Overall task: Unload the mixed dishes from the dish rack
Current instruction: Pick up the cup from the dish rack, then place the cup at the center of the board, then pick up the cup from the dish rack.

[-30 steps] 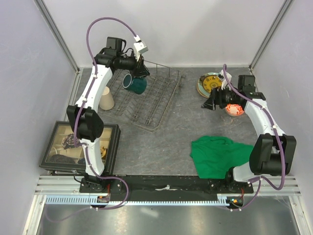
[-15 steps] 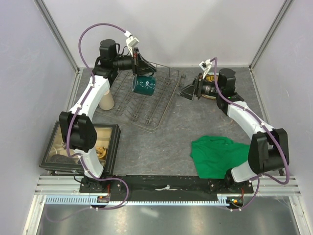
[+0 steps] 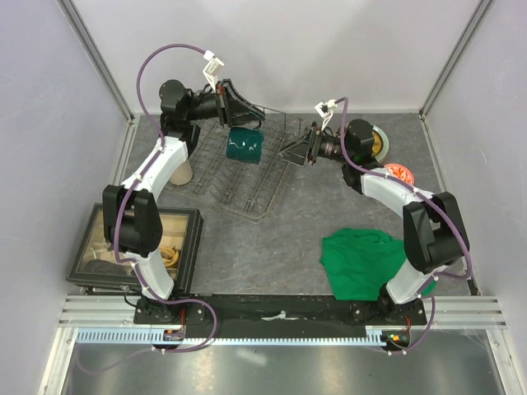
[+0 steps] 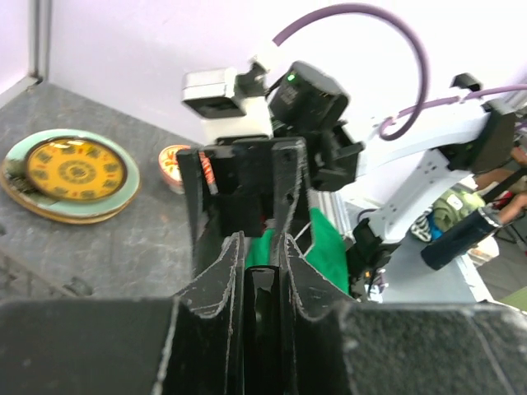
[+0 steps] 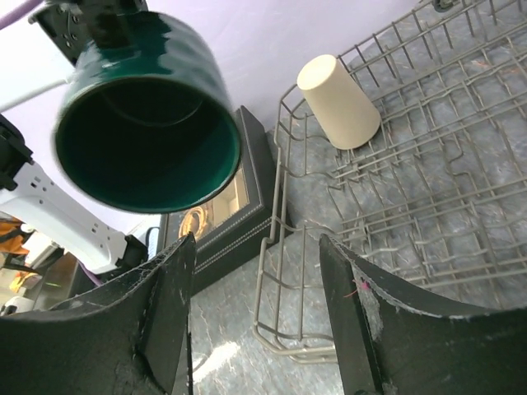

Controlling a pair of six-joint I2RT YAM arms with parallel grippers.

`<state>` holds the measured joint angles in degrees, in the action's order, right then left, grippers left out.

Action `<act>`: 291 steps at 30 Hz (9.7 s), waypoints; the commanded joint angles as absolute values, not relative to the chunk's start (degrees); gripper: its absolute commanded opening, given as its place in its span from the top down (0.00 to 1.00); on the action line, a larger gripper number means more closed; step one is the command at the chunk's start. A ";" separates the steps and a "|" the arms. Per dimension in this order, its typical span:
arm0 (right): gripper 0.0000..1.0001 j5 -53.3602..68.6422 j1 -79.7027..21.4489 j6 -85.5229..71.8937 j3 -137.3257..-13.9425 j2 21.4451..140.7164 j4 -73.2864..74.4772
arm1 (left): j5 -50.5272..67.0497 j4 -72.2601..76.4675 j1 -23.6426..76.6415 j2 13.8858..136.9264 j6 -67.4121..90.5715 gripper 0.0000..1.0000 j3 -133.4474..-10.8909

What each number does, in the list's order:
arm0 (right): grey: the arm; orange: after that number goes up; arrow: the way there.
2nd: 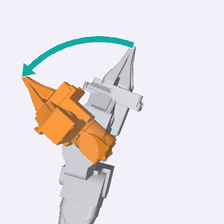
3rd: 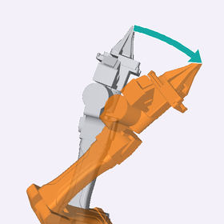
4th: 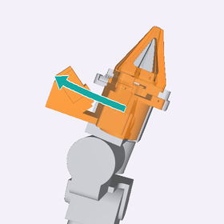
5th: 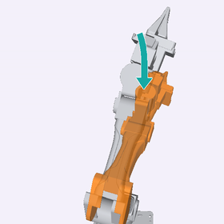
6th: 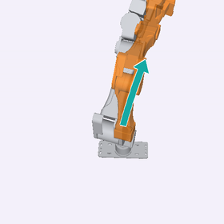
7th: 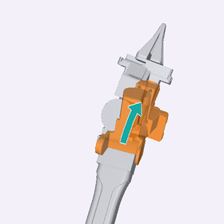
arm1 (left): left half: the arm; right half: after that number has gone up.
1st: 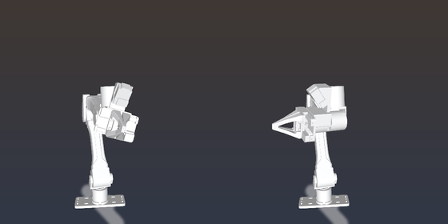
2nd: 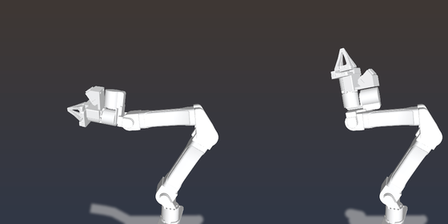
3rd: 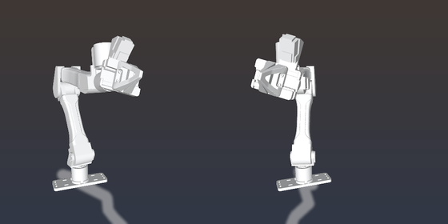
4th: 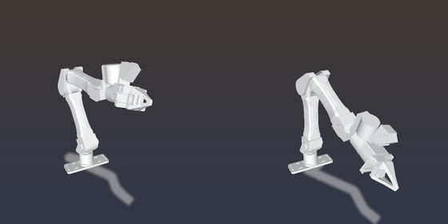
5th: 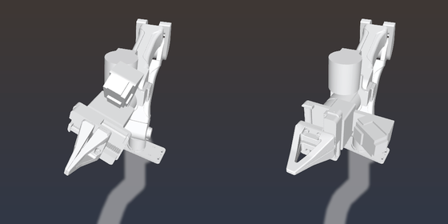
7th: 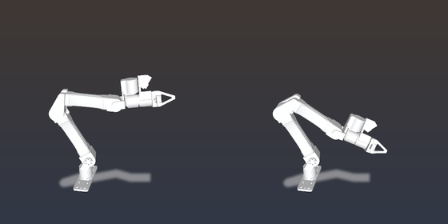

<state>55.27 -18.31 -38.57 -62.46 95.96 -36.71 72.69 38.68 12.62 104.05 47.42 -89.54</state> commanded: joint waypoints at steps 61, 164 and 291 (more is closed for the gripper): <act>1.00 49.57 -29.27 -40.87 -74.36 103.71 -44.65 | 70.58 47.65 13.80 100.55 56.00 0.83 -85.95; 1.00 2.19 -1.23 23.20 -71.02 94.39 42.28 | 44.03 -41.40 5.19 102.48 -25.84 0.01 -96.24; 0.29 17.40 1.93 18.28 -64.43 74.71 33.40 | 4.31 -63.81 0.09 120.41 -44.38 0.01 -114.79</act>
<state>16.73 1.74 18.39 -65.25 75.81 35.27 4.58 -63.79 0.12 119.50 -42.59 -114.89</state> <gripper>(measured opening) 0.706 0.993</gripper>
